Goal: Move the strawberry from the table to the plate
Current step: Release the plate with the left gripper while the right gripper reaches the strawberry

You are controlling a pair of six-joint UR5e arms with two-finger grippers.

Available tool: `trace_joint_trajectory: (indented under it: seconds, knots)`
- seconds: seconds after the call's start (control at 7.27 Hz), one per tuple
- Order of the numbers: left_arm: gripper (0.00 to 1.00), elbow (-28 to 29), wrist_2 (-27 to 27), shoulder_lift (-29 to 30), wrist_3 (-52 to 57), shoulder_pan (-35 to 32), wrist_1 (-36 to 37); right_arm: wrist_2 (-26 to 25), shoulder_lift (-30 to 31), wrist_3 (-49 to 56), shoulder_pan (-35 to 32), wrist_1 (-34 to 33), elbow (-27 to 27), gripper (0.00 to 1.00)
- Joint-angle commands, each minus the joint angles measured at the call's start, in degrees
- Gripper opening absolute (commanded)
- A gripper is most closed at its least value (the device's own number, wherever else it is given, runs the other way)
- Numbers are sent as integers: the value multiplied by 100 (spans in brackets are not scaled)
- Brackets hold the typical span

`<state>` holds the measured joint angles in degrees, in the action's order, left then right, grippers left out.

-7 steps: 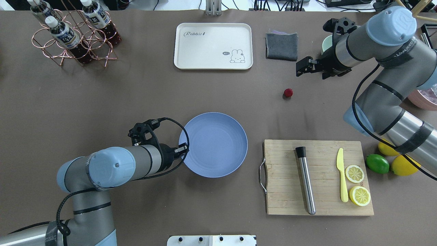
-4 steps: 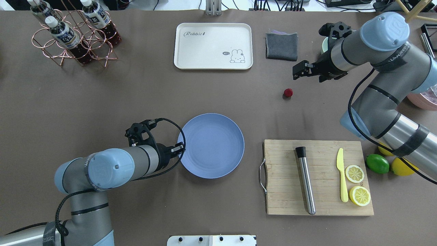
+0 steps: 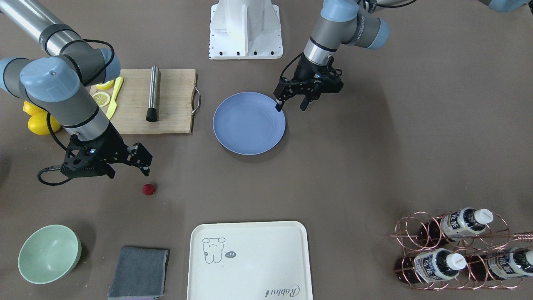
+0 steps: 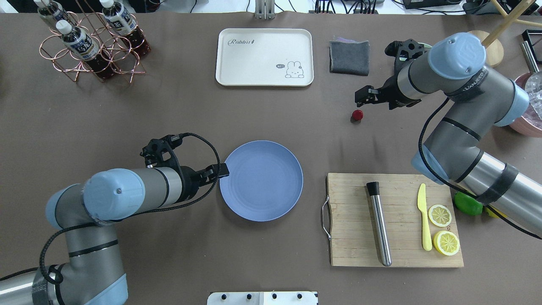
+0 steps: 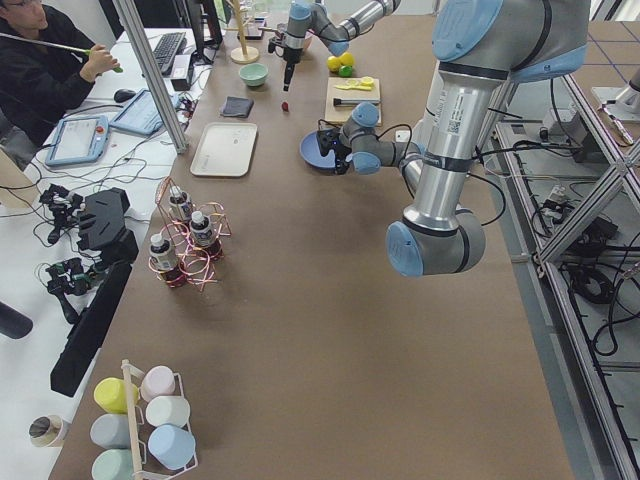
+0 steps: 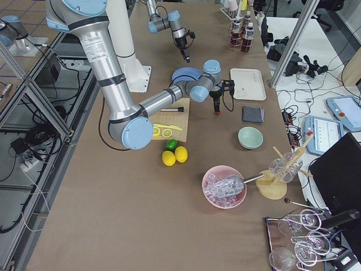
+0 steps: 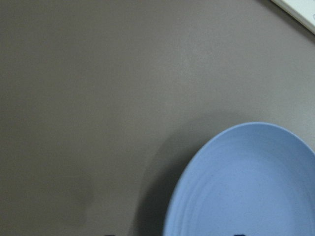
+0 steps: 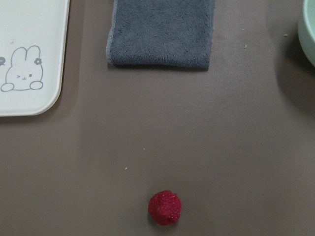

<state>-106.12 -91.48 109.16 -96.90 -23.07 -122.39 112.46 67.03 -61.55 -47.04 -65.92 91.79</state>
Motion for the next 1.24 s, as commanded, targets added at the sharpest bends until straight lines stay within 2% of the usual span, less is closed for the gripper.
trace_joint_trajectory:
  seconds: [0.0, 0.28, 0.55, 0.83, 0.96, 1.1]
  knots:
    - [98, -102, -502, -140, 48, -425, -4, -267, -224, -94, 204, 9, -343, 100]
    - [98, -102, -494, -167, 329, -478, -4, -364, -261, -50, 248, 62, -520, 100]
    - [98, -189, -511, -455, 766, -610, -13, -453, -269, -50, 301, 412, -810, 98]
    - [98, -181, -861, -501, 909, -882, -13, -592, -269, -50, 379, 720, -1092, 98]
    - [98, -181, -880, -527, 909, -935, -13, -602, -374, -102, 380, 721, -1101, 85]
    - [98, -181, -915, -606, 909, -944, -39, -576, -549, -120, 380, 617, -1102, 83]
